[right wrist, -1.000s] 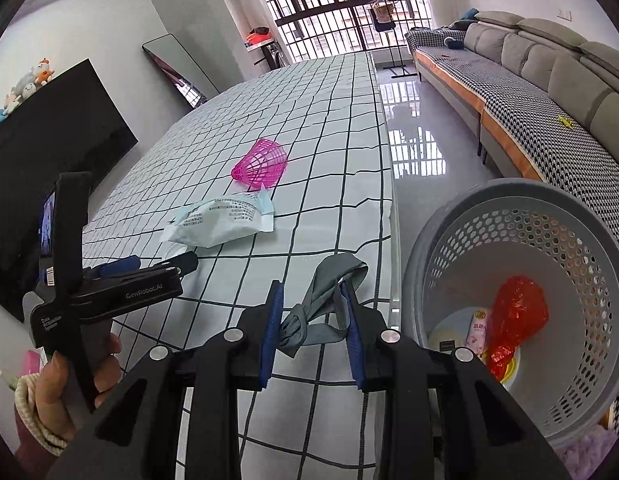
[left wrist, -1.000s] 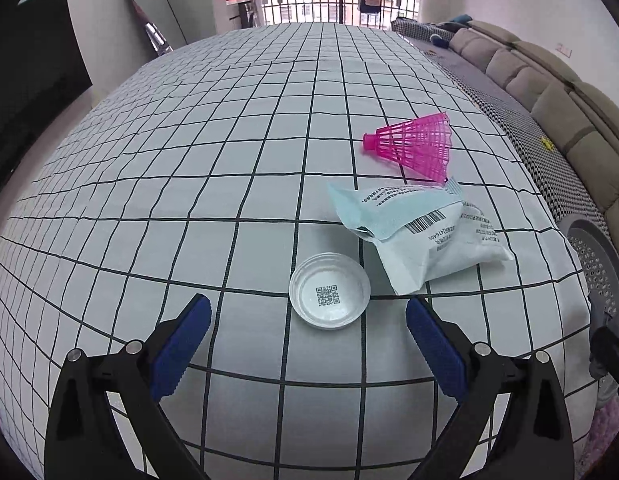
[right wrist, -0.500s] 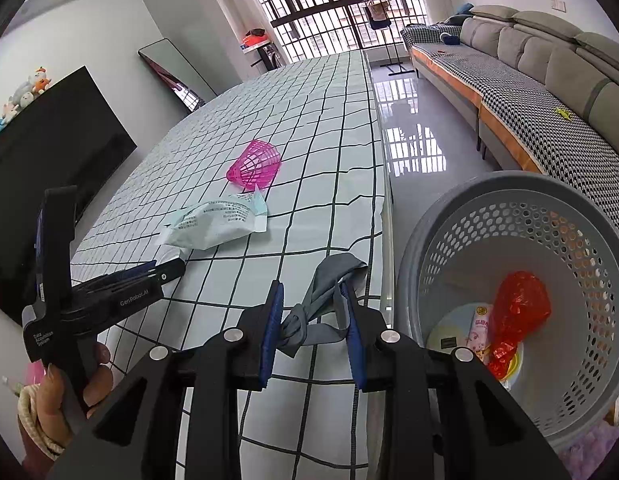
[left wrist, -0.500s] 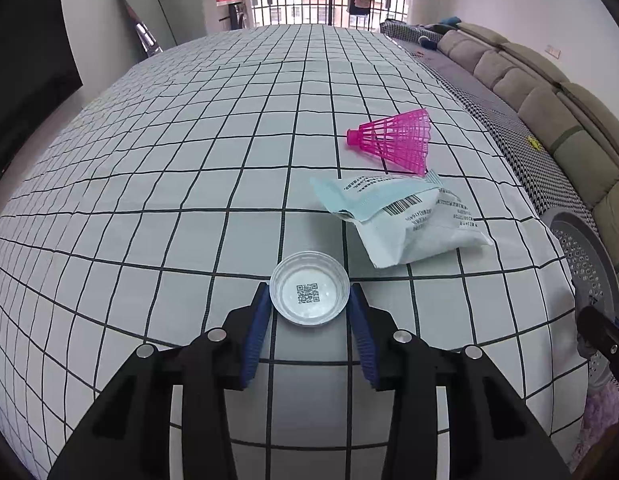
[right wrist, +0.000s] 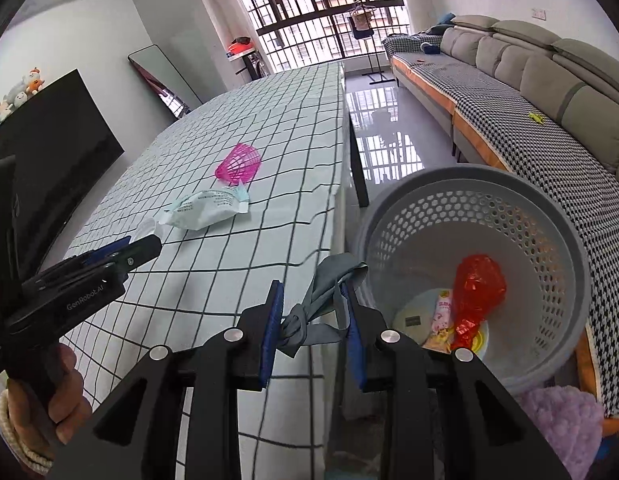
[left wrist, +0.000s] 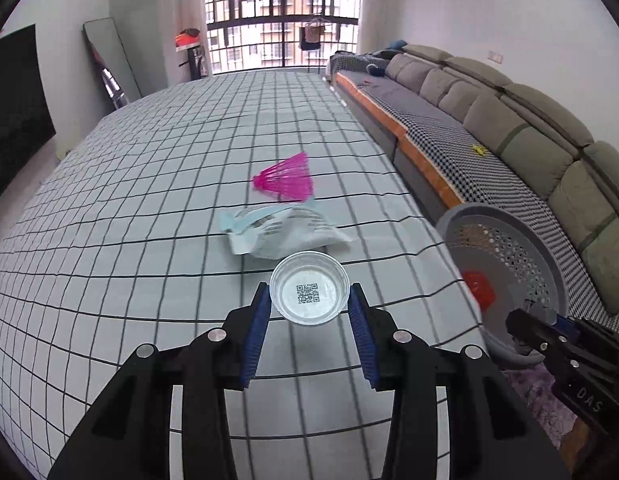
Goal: Collect trash
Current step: 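Carry the grey strap and white lid over the grey wastebasket, then open both tools to drop the strap and lid into the basket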
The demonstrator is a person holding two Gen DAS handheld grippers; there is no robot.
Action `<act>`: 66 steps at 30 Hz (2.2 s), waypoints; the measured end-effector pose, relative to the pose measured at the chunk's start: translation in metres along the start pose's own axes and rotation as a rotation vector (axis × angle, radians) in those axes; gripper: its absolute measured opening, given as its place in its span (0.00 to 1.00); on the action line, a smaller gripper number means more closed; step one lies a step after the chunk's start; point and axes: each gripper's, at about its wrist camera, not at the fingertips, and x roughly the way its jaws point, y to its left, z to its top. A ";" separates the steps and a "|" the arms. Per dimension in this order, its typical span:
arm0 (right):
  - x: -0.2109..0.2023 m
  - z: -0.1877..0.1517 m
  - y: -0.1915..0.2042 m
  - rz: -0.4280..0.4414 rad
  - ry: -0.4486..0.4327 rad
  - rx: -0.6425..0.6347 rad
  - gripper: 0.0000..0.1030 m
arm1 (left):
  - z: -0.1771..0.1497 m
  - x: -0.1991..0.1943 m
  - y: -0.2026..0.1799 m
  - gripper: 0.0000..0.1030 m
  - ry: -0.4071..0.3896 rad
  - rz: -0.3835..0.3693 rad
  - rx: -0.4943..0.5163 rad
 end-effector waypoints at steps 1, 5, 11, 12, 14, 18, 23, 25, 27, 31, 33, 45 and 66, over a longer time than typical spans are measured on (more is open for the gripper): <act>-0.006 -0.002 -0.007 -0.013 -0.007 0.009 0.28 | 0.000 -0.001 -0.010 0.38 0.001 -0.016 0.012; -0.026 -0.007 -0.036 -0.059 -0.032 0.049 0.28 | -0.001 -0.002 -0.048 0.38 0.009 -0.080 0.060; -0.036 -0.013 -0.077 -0.100 -0.046 0.112 0.28 | 0.001 0.007 -0.100 0.38 0.029 -0.138 0.140; -0.036 -0.012 -0.083 -0.105 -0.047 0.120 0.28 | 0.001 0.010 -0.108 0.38 0.032 -0.144 0.150; -0.036 -0.011 -0.095 -0.118 -0.048 0.132 0.28 | 0.005 0.016 -0.122 0.38 0.039 -0.158 0.168; -0.030 -0.007 -0.115 -0.139 -0.044 0.150 0.28 | 0.012 0.030 -0.150 0.38 0.049 -0.184 0.198; -0.010 -0.002 -0.142 -0.151 -0.025 0.176 0.28 | 0.017 0.055 -0.177 0.38 0.073 -0.196 0.240; 0.000 0.000 -0.151 -0.152 -0.016 0.181 0.28 | 0.018 0.067 -0.183 0.38 0.083 -0.194 0.249; 0.009 0.001 -0.158 -0.149 -0.005 0.187 0.28 | 0.017 0.077 -0.186 0.38 0.100 -0.196 0.247; 0.025 0.002 -0.169 -0.147 0.015 0.203 0.28 | 0.017 0.096 -0.190 0.38 0.130 -0.186 0.252; 0.031 0.002 -0.170 -0.161 0.021 0.202 0.28 | 0.016 0.101 -0.191 0.38 0.140 -0.188 0.256; 0.046 -0.001 -0.175 -0.171 0.036 0.210 0.28 | 0.011 0.112 -0.190 0.39 0.168 -0.213 0.253; 0.036 0.000 -0.180 -0.161 -0.011 0.234 0.48 | 0.014 0.110 -0.187 0.62 0.155 -0.192 0.234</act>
